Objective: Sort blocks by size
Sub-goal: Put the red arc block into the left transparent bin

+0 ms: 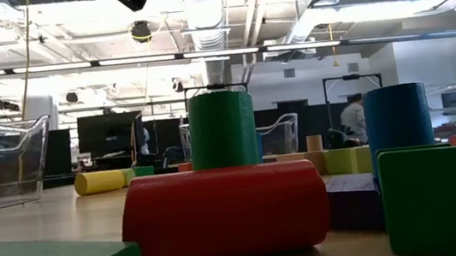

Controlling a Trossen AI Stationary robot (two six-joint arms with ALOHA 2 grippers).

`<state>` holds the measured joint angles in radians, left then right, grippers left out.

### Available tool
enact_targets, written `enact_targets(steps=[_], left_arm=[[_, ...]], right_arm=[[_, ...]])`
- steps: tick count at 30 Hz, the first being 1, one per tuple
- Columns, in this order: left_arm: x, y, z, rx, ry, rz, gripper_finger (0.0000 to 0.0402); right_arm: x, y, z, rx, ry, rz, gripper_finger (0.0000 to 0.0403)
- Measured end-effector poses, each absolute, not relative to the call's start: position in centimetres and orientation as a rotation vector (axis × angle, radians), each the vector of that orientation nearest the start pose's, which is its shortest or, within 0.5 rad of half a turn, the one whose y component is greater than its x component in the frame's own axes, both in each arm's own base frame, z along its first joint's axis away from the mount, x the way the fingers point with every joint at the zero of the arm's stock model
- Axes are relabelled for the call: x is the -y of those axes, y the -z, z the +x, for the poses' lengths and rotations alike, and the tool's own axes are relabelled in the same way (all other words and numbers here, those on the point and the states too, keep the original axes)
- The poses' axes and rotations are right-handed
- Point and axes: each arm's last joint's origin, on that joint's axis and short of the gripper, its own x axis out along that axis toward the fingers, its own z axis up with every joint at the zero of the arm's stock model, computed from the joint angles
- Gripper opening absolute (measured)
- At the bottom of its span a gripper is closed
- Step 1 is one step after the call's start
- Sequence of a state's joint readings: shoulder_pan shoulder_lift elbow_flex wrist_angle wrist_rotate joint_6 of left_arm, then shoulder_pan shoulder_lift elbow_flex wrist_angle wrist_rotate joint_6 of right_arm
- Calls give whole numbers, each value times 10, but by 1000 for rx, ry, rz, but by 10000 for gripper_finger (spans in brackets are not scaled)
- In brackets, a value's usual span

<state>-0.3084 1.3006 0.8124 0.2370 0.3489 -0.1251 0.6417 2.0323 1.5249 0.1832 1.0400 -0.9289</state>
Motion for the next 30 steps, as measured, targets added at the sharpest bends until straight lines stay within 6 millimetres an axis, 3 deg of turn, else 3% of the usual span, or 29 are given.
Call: enact_targets(steps=[5,12,18,23,30], left_arm=[[97,-281,262,-253,628,-71,135],[103,-299,238,-192,543,95,193],[120,-294,223,-230,369,343,238],[133,-284,223,-262,157,538,247],[141,-285,220,-234,100,576,247]], right_arm=[[-255,-248,382,-379,290,-1101,167],[-252,-258,378,-366,315,-993,166],[-236,-275,374,-355,297,-801,166],[-224,-275,380,-367,259,-705,166],[-217,-274,384,-376,281,-684,166]])
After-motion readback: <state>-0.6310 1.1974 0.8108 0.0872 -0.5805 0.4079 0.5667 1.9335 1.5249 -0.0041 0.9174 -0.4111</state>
